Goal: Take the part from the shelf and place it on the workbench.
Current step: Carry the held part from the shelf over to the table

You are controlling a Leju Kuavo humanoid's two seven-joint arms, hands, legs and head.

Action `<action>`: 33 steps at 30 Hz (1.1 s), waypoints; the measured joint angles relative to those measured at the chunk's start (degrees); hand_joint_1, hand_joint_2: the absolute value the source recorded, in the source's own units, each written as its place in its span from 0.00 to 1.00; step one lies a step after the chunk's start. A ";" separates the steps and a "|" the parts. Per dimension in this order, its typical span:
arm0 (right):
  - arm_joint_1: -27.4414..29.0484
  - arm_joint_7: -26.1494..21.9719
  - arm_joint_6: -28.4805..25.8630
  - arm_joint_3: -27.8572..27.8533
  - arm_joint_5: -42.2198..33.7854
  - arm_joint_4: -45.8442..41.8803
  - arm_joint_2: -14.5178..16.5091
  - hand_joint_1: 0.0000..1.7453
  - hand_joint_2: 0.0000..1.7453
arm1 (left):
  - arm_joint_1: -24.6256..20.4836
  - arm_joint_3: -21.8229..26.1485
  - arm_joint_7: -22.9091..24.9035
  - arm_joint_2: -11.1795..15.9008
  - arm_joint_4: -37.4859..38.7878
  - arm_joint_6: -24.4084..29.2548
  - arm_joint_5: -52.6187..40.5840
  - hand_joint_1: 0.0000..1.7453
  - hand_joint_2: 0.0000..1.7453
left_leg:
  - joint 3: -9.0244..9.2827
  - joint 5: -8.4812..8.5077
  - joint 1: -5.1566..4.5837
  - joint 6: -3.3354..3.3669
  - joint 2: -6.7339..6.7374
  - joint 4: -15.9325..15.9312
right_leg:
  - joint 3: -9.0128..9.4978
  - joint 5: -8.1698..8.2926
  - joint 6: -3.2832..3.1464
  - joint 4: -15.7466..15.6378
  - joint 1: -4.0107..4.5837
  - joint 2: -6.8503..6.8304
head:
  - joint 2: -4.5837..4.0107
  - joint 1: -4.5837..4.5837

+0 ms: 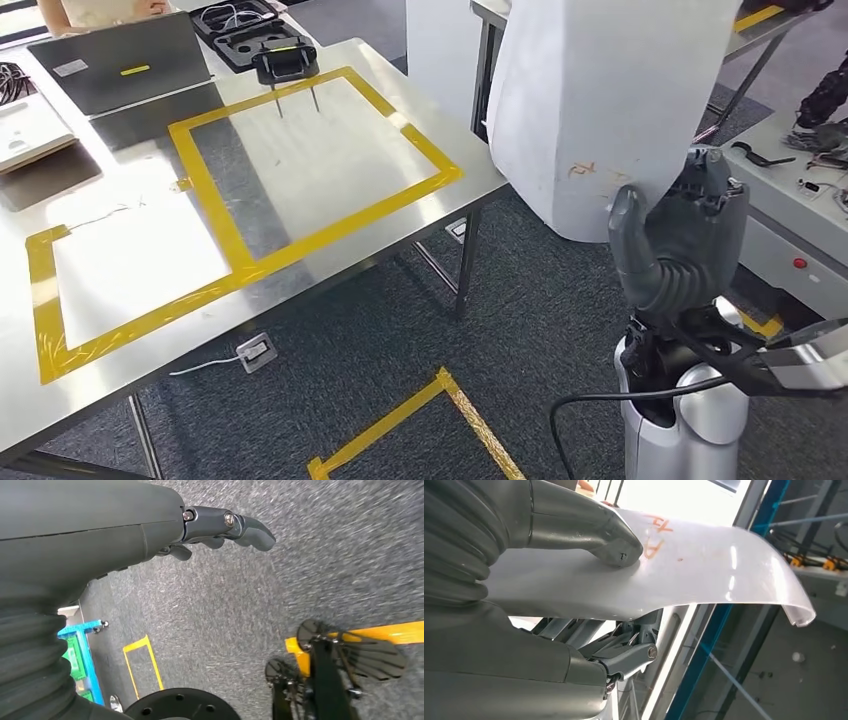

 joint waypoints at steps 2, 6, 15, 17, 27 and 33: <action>0.05 -0.04 0.03 0.01 0.17 -0.08 0.00 1.00 1.00 | -0.15 0.00 -0.16 0.02 -0.04 0.00 0.01 0.00 1.00 | 0.47 -0.58 0.11 0.62 -0.01 -0.16 | -3.46 -2.73 0.51 6.12 -0.15 -0.34 | 0.00 0.04; 0.47 -0.26 0.32 0.02 0.45 -0.08 -0.04 1.00 1.00 | -0.03 0.00 -0.19 -0.04 -0.02 0.00 0.10 0.00 1.00 | 1.68 -1.97 0.04 0.72 -0.14 -0.11 | -10.02 -1.50 0.72 12.62 -0.36 -0.51 | 0.00 0.04; 0.28 -1.38 1.63 -0.02 0.79 0.04 -0.20 1.00 1.00 | -0.25 0.00 -0.30 -0.18 -0.01 0.00 0.16 0.00 1.00 | 3.01 -4.39 -0.20 -1.58 -0.46 0.62 | -4.42 7.10 -1.56 -2.94 -0.18 -0.96 | 0.01 -0.02; 0.12 -1.67 1.93 -0.03 1.03 0.16 -0.20 1.00 1.00 | -0.30 0.00 -0.33 -0.16 0.01 0.00 0.17 0.00 1.00 | 0.36 -7.10 -0.04 -2.13 -0.44 6.10 | -3.80 7.04 -2.08 -3.45 -0.48 -1.57 | 0.01 -0.13; -0.03 -2.01 2.19 -0.04 1.48 0.75 -0.19 1.00 1.00 | -0.37 0.02 -0.42 -0.03 0.04 0.00 0.27 0.00 1.00 | 2.05 -1.87 0.23 -1.76 3.07 -0.60 | -2.31 5.02 -0.42 -2.73 -0.12 -4.99 | 0.01 -0.17; -0.10 -1.97 2.20 -0.02 1.76 0.73 -0.19 1.00 1.00 | -0.37 0.02 -0.38 0.04 0.00 0.00 0.27 0.00 1.00 | 2.10 -1.53 0.73 0.15 -0.42 -0.99 | -6.64 -0.71 1.25 7.38 -0.61 -1.90 | 0.01 -0.11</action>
